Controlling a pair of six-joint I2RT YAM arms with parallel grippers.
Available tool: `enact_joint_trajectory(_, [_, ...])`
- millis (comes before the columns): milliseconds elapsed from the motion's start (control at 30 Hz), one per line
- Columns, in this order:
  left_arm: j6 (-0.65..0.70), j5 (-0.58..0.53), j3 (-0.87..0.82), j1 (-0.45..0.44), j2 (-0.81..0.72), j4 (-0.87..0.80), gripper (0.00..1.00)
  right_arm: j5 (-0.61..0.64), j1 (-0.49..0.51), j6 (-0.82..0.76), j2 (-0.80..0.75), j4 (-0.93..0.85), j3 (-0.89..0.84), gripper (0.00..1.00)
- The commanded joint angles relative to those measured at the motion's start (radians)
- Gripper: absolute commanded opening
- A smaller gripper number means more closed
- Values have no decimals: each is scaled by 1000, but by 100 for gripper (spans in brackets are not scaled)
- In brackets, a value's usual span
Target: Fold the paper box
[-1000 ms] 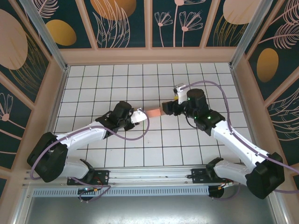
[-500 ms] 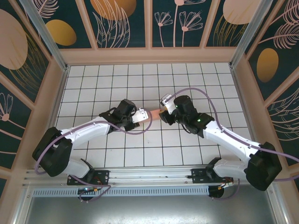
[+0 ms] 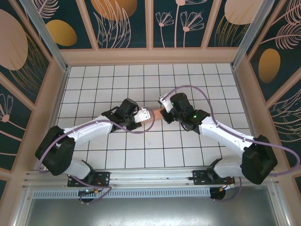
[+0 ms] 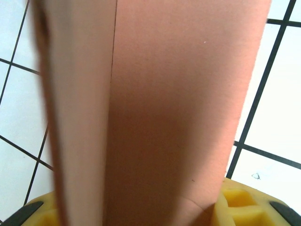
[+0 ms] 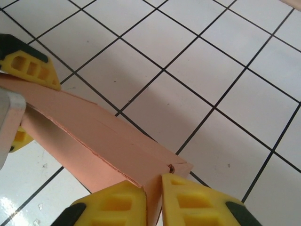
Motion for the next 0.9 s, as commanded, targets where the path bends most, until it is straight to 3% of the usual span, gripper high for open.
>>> enact_joint_trajectory(0, [-10,20,2,-3,32,-88,36,17,7,-9,19,0,34,3])
enact_joint_trajectory(200, [-46,25,24,-3,38,-92,36,27,7,25,22,-5,38,0])
enact_joint_trajectory(500, [-212,47,146,-2,90,-176,36,60,4,177,70,15,43,0])
enact_joint_trajectory(867, [-242,15,162,-2,102,-208,35,110,-18,314,126,-37,105,0])
